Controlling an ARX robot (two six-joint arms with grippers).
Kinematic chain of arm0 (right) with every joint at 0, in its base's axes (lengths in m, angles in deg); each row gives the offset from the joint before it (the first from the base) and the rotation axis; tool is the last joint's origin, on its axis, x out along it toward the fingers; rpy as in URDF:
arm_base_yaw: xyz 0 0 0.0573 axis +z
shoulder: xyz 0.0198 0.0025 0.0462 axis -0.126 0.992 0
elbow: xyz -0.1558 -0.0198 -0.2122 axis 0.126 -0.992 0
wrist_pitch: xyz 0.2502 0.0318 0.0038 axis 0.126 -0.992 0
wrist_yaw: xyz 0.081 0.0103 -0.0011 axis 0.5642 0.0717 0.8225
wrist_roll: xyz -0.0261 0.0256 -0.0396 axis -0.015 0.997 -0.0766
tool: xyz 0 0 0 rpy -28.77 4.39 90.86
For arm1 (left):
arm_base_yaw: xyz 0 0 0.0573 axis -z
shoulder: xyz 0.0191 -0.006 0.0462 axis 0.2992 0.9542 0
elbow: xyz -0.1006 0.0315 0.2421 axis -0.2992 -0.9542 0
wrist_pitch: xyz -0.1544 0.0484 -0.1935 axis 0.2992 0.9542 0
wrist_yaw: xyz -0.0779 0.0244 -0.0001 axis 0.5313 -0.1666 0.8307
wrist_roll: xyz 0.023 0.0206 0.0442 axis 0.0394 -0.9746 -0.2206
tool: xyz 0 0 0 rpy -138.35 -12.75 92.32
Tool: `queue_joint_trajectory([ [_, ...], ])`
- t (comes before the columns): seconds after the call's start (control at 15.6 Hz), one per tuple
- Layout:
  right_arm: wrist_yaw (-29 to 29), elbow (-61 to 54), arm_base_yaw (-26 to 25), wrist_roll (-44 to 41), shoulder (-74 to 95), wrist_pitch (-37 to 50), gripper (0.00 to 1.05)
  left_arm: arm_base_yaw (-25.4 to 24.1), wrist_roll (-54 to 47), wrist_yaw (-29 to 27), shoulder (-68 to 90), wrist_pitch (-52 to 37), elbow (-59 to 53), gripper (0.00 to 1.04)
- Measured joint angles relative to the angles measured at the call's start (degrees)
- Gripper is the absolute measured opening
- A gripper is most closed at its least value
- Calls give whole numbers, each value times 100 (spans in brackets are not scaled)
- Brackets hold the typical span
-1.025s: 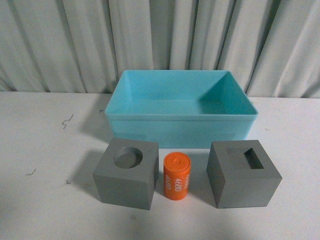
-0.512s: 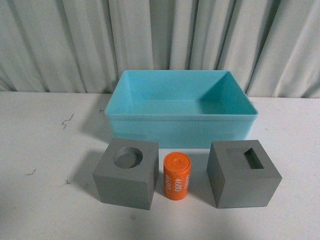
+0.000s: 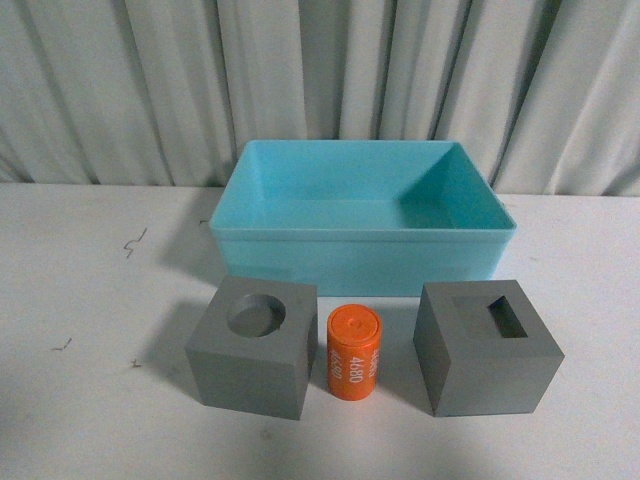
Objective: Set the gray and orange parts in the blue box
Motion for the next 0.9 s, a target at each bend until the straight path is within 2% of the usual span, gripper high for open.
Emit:
queue_joint_trajectory([
  [0.32,-20,4,2,7,7,-33,98,0,0,0,0,0,0,98],
  [0.51,-490,286,44,310,319,-876,98,0,0,0,0,4,0,98],
  [0.58,-579,494,-120,525,822,-1174,98,0,0,-11,0,4,0,98],
  [0.64,-232,957,-898,605,1943,-1305,98,0,0,2,0,-9,0,98],
  [0.77,1307,1600,-1891,-210,3390,-494,98,0,0,-2,0,4,0,98],
  [0.83,1733,1687,-2107,-634,4262,-13,98,0,0,0,0,4,0,98],
  [0.9,1888,1694,-2039,-901,5163,337,98,0,0,-2,0,2,0,98],
])
